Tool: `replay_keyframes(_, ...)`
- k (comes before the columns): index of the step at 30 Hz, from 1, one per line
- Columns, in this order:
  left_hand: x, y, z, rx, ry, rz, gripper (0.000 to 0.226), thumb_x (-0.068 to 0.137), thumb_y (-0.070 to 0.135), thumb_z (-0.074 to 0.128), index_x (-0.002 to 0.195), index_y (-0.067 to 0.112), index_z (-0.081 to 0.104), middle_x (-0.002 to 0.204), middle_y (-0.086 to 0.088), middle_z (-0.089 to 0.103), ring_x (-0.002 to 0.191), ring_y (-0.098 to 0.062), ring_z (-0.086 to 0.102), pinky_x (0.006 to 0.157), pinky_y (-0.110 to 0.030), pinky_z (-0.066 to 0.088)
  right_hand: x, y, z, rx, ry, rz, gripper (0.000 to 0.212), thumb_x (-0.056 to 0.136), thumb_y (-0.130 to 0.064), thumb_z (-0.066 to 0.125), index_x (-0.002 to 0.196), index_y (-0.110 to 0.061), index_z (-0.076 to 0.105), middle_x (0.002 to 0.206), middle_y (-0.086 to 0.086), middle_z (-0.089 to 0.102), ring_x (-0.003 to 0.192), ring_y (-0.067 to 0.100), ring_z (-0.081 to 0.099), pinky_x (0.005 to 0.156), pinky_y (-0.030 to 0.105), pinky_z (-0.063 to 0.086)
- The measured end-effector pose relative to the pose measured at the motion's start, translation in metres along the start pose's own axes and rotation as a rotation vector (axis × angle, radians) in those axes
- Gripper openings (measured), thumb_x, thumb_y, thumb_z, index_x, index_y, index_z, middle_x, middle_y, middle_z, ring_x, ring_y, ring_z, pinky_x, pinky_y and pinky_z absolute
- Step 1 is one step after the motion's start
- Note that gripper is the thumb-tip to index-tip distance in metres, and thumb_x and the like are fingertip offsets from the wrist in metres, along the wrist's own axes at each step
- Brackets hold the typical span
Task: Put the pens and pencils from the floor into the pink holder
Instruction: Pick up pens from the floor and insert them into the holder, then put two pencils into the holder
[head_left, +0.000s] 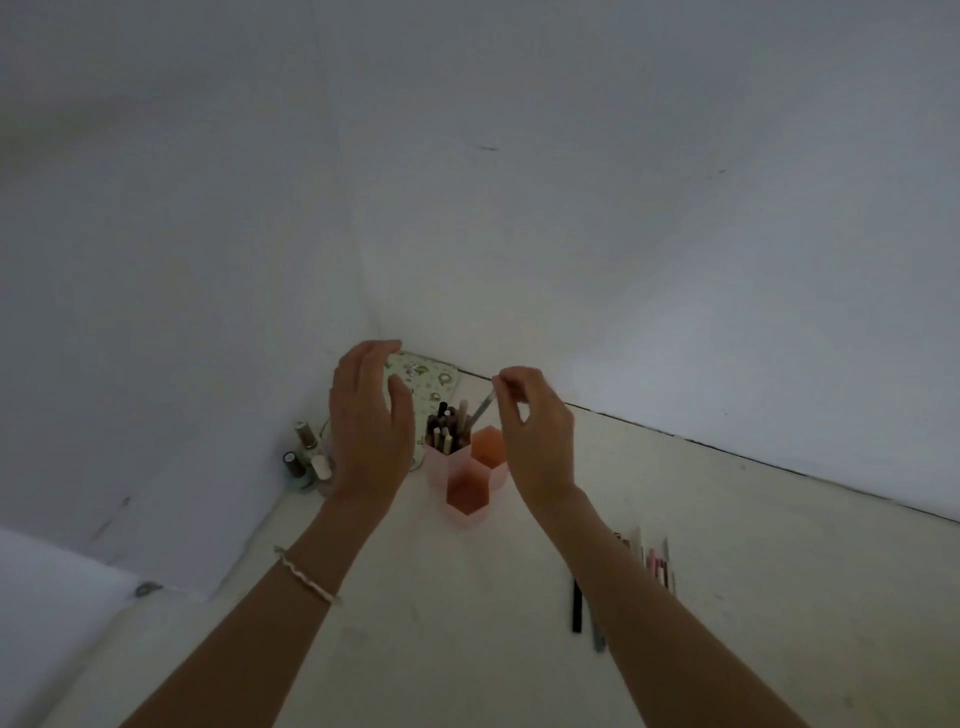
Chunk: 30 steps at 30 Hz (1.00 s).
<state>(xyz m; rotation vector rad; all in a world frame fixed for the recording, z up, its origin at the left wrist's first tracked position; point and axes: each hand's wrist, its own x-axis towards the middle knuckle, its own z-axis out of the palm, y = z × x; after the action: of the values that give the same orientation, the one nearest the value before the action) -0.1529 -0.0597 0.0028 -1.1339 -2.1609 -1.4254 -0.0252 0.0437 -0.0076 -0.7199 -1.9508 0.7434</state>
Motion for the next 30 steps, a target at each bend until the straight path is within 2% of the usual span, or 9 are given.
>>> replay_keyframes(4,-0.01,0.028,0.012,-0.106,0.02,-0.058,0.028,0.089,0.002,0.044,0.113,0.006,0.057,0.107,-0.003,0.054,0.092,-0.017,0.055,0.081,-0.027,0.049,-0.018,0.009,0.006,-0.173,-0.169,-0.112,0.028,0.093,-0.018,0.06,0.119,-0.01,0.066,0.11,0.005,0.071,0.098,0.017,0.064,0.092,0.024,0.048)
replay_keyframes(7,-0.032,0.055,0.027,-0.187,-0.057,-0.046,0.018,0.087,0.004,0.045,0.1,0.012,0.053,0.095,0.006,0.049,0.081,-0.008,0.051,0.07,-0.018,0.046,-0.018,0.018,-0.019,-0.135,-0.087,0.003,0.035,0.09,-0.006,0.055,0.125,-0.011,0.062,0.108,0.003,0.069,0.091,0.015,0.062,0.083,0.025,0.049)
replay_keyframes(10,-0.068,0.079,0.05,-0.189,-0.258,-0.058,0.018,0.084,0.003,0.05,0.087,0.021,0.048,0.078,0.014,0.045,0.068,-0.001,0.048,0.058,-0.012,0.041,-0.01,0.034,-0.055,-0.103,0.042,0.224,0.04,0.086,0.002,0.05,0.12,-0.016,0.061,0.1,-0.005,0.066,0.076,0.009,0.058,0.071,0.022,0.048)
replay_keyframes(12,-0.099,0.086,0.071,-0.075,-0.521,-0.12,0.018,0.086,0.008,0.053,0.091,0.024,0.048,0.079,0.014,0.048,0.066,-0.001,0.052,0.055,-0.01,0.041,-0.01,0.046,-0.078,-0.102,0.077,0.32,0.04,0.085,0.003,0.047,0.116,-0.018,0.061,0.096,-0.007,0.065,0.064,0.006,0.053,0.063,0.022,0.044)
replay_keyframes(15,-0.143,0.083,0.103,0.159,-0.879,-0.248,0.026,0.092,0.015,0.05,0.118,0.02,0.047,0.106,0.003,0.056,0.089,-0.015,0.06,0.075,-0.023,0.05,-0.023,0.066,-0.109,-0.105,0.081,0.385,0.033,0.088,0.002,0.046,0.107,-0.018,0.064,0.087,-0.008,0.067,0.052,0.004,0.047,0.056,0.02,0.041)
replay_keyframes(17,-0.16,0.082,0.118,0.231,-1.002,-0.344,0.042,0.095,0.021,0.05,0.134,0.014,0.04,0.123,-0.004,0.055,0.108,-0.021,0.059,0.092,-0.031,0.049,-0.036,0.078,-0.125,-0.125,0.064,0.402,0.028,0.091,0.0,0.047,0.1,-0.018,0.066,0.082,-0.01,0.067,0.05,0.003,0.05,0.053,0.012,0.04)
replay_keyframes(25,-0.168,0.085,0.138,0.307,-1.006,-0.392,0.069,0.092,0.019,0.057,0.15,0.013,0.019,0.119,-0.011,0.058,0.105,-0.026,0.061,0.089,-0.036,0.052,-0.075,0.104,-0.145,-0.23,-0.131,0.531,0.024,0.093,-0.003,0.049,0.098,-0.017,0.068,0.083,-0.007,0.066,0.055,-0.002,0.053,0.059,0.012,0.041)
replay_keyframes(28,-0.138,0.091,0.125,0.088,-0.87,-0.415,0.085,0.088,0.017,0.061,0.154,0.025,0.008,0.101,-0.008,0.06,0.081,-0.018,0.063,0.068,-0.029,0.056,-0.082,0.109,-0.132,-0.343,-0.347,0.56,0.018,0.09,-0.01,0.054,0.101,-0.015,0.067,0.091,-0.005,0.062,0.073,0.007,0.056,0.069,0.019,0.043)
replay_keyframes(30,-0.113,0.096,0.115,-0.025,-0.758,-0.366,0.08,0.086,0.013,0.061,0.152,0.029,0.019,0.089,-0.004,0.057,0.066,-0.009,0.056,0.055,-0.018,0.045,-0.085,0.112,-0.117,-0.425,-0.444,0.557,0.015,0.09,-0.018,0.058,0.1,-0.012,0.068,0.096,0.0,0.059,0.088,0.015,0.057,0.076,0.023,0.045)
